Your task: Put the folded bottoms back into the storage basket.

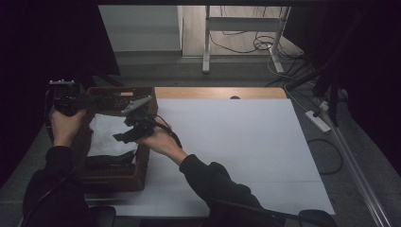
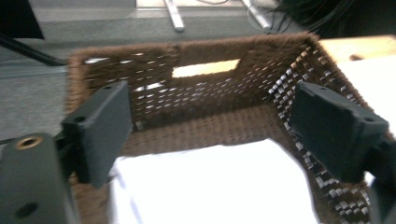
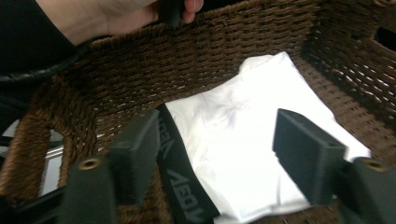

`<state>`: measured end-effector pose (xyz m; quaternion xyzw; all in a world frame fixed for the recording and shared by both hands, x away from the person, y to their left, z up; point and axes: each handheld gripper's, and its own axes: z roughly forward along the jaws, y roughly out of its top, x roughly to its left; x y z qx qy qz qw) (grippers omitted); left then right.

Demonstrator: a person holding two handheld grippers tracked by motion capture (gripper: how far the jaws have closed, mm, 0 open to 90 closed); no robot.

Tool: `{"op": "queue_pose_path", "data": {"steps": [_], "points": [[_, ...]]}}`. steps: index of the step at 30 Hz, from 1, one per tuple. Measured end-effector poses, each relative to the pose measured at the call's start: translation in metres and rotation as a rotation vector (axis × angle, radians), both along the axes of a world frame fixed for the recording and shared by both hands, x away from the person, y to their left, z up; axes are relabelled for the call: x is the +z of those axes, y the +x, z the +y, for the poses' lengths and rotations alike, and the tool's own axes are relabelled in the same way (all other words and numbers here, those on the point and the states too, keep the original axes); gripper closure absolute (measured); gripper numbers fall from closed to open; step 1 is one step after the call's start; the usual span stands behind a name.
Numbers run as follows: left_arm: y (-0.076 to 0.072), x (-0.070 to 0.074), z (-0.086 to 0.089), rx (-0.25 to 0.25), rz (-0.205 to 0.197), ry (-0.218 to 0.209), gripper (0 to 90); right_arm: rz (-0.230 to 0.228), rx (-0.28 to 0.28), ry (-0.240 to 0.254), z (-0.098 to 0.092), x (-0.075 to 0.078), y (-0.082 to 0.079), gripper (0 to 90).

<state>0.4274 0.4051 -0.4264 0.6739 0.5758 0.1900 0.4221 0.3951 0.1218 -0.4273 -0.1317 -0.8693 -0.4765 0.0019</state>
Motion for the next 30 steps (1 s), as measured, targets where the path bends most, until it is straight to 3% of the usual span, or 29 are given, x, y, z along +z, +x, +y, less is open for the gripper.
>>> {"op": "queue_pose_path", "data": {"steps": [4, 6, 8, 9, 11, 15, 20, 23, 26, 28, 30], "points": [[0.007, -0.006, -0.015, -0.054, -0.024, -0.007, 3.3, 0.011, 0.003, -0.005, -0.017, 0.009, 0.004, 16.9], [0.012, -0.007, -0.022, -0.076, 0.01, -0.028, 3.0, 0.019, -0.003, -0.015, -0.025, 0.013, 0.007, 11.5], [0.018, -0.01, -0.03, -0.138, 0.073, -0.07, 6.7, 0.014, -0.009, -0.029, -0.035, 0.016, 0.009, 8.1], [0.021, -0.012, -0.035, -0.153, 0.089, -0.071, 7.1, 0.015, -0.012, -0.032, -0.04, 0.018, 0.01, 6.8], [0.026, -0.017, -0.047, -0.19, 0.092, -0.046, 2.7, 0.013, -0.031, -0.031, -0.05, 0.02, 0.011, 0.6], [0.037, -0.027, -0.072, -0.229, 0.141, 0.027, 0.0, -0.034, -0.093, -0.037, -0.072, 0.024, 0.011, 0.0], [0.051, -0.041, -0.097, -0.27, 0.222, 0.079, 2.3, -0.017, -0.123, -0.048, -0.1, 0.025, 0.012, 0.0], [0.058, -0.05, -0.11, -0.283, 0.276, 0.117, 12.9, -0.017, -0.135, -0.055, -0.116, 0.024, 0.011, 0.0], [0.063, -0.056, -0.117, -0.318, 0.316, 0.11, 30.6, -0.016, -0.151, -0.061, -0.132, 0.023, 0.01, 0.0], [0.065, -0.061, -0.123, -0.341, 0.354, 0.139, 45.8, -0.019, -0.165, -0.067, -0.142, 0.022, 0.009, 0.0], [0.068, -0.068, -0.128, -0.344, 0.406, 0.178, 54.3, -0.015, -0.175, -0.065, -0.152, 0.02, 0.009, 0.0]]}}
